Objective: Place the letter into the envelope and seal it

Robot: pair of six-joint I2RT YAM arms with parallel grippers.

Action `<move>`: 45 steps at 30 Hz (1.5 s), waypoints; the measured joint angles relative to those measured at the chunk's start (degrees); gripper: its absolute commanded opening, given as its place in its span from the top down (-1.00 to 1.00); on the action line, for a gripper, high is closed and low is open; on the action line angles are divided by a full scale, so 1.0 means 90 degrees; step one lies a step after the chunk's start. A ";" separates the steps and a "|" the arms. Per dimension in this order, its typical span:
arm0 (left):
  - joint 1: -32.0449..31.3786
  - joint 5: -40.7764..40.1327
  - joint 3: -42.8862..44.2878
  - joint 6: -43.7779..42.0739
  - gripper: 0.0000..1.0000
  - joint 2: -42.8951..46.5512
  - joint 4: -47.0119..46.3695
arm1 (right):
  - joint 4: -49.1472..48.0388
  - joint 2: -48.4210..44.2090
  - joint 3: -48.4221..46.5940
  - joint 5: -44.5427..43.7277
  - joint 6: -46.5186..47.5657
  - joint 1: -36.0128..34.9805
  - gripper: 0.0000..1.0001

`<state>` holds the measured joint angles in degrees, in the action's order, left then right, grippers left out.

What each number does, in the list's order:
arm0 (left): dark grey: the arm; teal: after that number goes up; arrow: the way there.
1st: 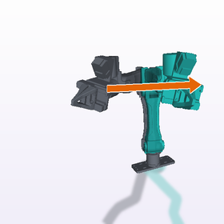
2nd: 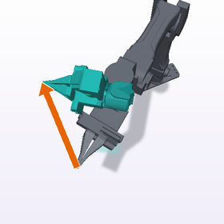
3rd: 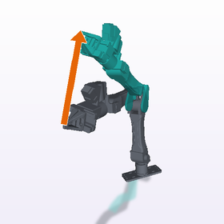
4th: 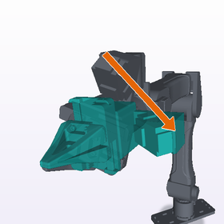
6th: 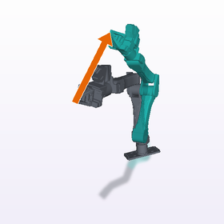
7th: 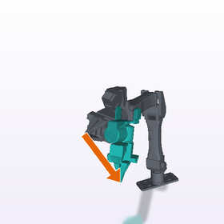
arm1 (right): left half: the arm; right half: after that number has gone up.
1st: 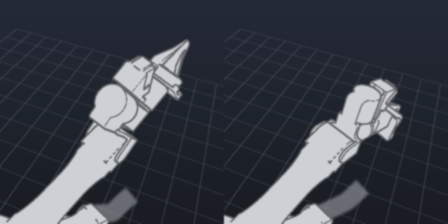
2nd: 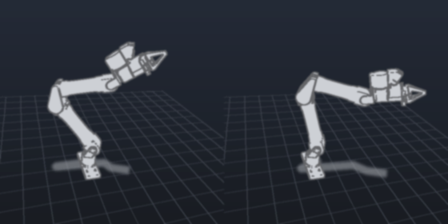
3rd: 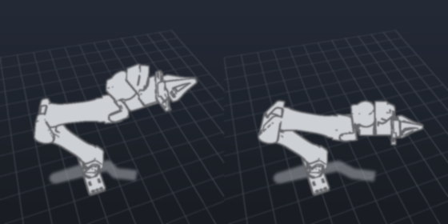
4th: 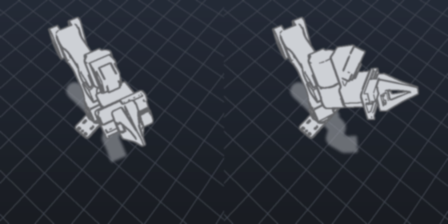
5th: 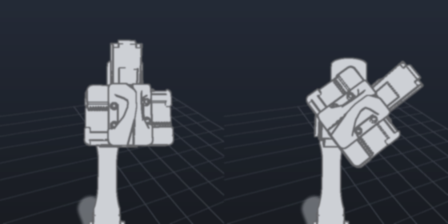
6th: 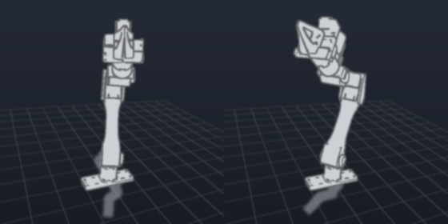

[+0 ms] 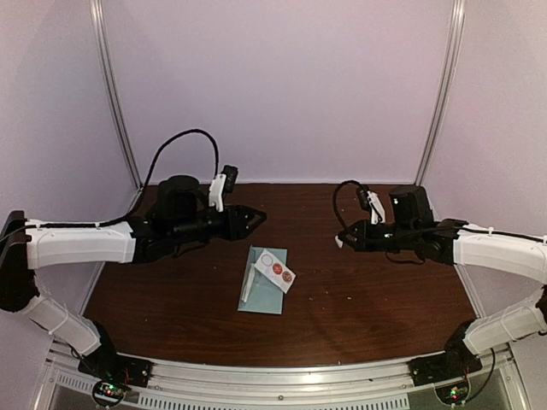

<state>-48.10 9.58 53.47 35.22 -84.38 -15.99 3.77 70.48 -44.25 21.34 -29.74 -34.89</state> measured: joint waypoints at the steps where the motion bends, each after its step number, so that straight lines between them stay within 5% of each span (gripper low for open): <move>1: 0.0124 -0.0046 -0.0194 -0.0029 0.06 0.0223 0.0046 | 0.0000 0.0017 0.0000 -0.0005 0.0002 -0.0005 1.00; 9: 0.0855 0.0029 -0.1088 0.0012 0.12 0.0648 0.0746 | -0.0012 0.0189 -0.0005 -0.0032 0.0000 -0.0080 1.00; 17: 0.0423 0.0452 -0.1001 0.0221 0.14 -0.0160 0.0716 | -0.0049 0.0231 -0.0007 -0.0061 -0.0015 -0.0153 1.00; 27: -0.0012 -0.1287 -0.0602 0.0267 -0.39 -0.0515 0.1911 | -0.0087 0.0272 -0.0005 -0.0070 -0.0017 -0.0187 1.00; 37: -0.0090 -0.1562 -0.0418 0.0495 -0.59 -0.0957 0.2176 | -0.0223 0.0376 0.0015 -0.0073 -0.0017 -0.0192 1.00; 40: -0.0214 -0.1591 -0.0372 0.0537 -0.46 -0.1248 0.2193 | -0.0236 0.0376 0.0049 -0.0073 -0.0017 -0.0192 1.00; 45: -0.0308 -0.1928 -0.0272 0.0571 0.36 -0.1566 0.2419 | -0.0238 0.0376 0.0078 -0.0085 -0.0015 -0.0192 1.00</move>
<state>-50.87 -7.77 51.03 40.36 -98.48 5.78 1.63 73.87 -43.55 20.58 -29.87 -36.62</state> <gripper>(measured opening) 0.533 0.003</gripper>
